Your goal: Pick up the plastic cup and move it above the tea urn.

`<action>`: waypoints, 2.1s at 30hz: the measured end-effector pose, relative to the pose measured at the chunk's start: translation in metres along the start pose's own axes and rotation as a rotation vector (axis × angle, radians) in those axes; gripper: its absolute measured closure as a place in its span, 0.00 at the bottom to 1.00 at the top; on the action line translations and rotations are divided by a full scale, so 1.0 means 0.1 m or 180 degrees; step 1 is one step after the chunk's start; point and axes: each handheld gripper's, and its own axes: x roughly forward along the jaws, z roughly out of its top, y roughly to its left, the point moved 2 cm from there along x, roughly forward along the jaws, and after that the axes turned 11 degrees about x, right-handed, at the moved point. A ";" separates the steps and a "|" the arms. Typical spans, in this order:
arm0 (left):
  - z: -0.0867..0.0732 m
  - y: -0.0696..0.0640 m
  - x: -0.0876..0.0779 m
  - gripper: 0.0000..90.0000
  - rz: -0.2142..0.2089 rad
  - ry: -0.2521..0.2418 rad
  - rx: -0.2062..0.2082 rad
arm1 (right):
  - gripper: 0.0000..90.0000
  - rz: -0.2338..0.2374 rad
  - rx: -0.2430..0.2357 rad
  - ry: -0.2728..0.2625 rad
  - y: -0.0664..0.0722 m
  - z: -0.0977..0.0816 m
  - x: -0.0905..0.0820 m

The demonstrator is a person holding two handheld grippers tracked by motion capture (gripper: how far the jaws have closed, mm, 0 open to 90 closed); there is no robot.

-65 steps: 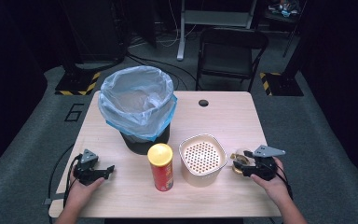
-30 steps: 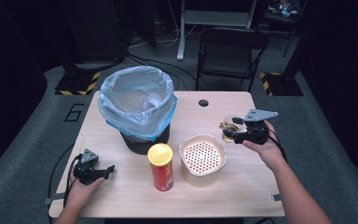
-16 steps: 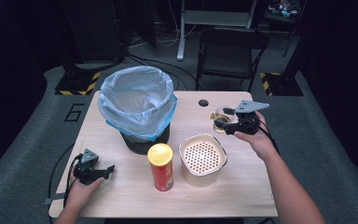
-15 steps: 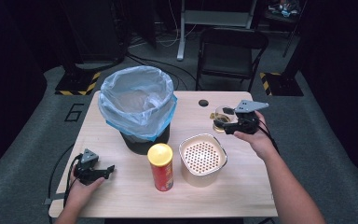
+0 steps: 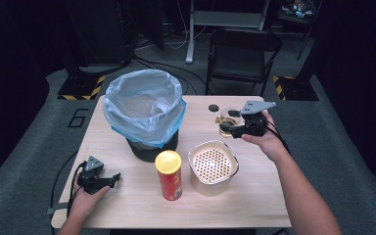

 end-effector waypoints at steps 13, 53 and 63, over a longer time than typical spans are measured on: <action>0.00 0.00 0.00 0.17 -0.0009 0.0019 0.0026 | 0.38 0.0113 -0.0302 0.0062 0.19 0.05 0.11; 0.00 0.00 0.00 0.17 -0.0008 0.0016 0.0021 | 0.39 -0.1355 -0.3615 0.0254 0.90 -0.34 0.19; 0.00 0.00 0.00 0.17 -0.0006 0.0014 0.0024 | 0.39 -0.1766 -0.4694 0.0446 0.96 -0.43 0.27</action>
